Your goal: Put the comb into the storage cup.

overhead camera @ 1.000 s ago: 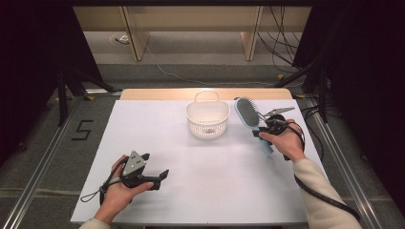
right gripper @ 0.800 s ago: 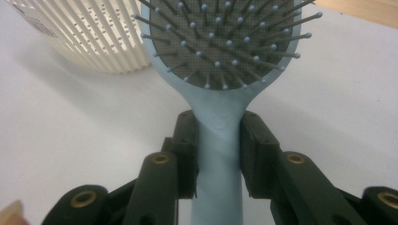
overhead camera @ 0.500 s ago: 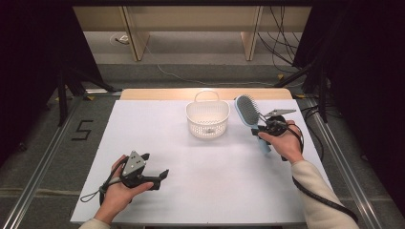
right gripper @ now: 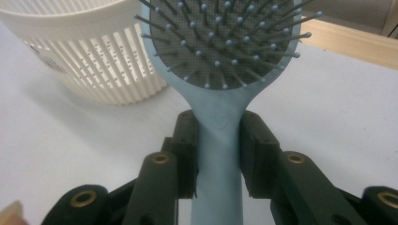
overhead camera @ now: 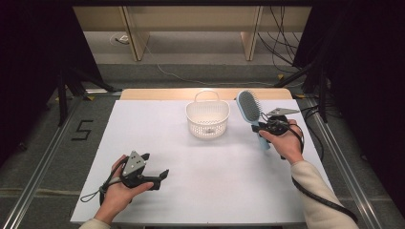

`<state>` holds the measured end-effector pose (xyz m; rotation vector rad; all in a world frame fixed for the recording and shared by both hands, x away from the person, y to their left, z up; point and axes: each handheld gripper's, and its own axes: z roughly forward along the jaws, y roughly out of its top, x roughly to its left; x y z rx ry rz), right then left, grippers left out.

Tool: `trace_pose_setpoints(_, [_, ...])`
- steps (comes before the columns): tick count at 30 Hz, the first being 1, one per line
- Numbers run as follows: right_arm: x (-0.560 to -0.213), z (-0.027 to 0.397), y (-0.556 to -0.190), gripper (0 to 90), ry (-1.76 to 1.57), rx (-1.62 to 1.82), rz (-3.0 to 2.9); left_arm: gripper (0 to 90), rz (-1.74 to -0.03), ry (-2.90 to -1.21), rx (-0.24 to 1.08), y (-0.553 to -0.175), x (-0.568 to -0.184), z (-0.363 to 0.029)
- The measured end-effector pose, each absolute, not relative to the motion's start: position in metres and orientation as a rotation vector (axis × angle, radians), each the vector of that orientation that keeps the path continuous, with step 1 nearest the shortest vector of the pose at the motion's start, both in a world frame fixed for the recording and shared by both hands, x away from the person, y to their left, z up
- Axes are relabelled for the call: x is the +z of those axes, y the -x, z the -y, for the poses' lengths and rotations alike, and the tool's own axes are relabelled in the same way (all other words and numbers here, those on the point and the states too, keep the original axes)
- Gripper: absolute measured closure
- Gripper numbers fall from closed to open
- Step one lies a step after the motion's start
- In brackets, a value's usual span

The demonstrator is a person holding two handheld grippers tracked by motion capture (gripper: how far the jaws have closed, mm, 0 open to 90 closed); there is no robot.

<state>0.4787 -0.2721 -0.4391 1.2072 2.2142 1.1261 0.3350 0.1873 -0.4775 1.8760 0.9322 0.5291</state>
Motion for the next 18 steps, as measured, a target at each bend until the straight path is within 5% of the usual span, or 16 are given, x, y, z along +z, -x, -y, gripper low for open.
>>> trace_pose_setpoints(18, [-0.436,0.272,-0.4775,70.6,-1.177,1.23,-2.122,7.0,-0.931,-1.876,0.529,-0.3351,-0.4774,-0.1871])
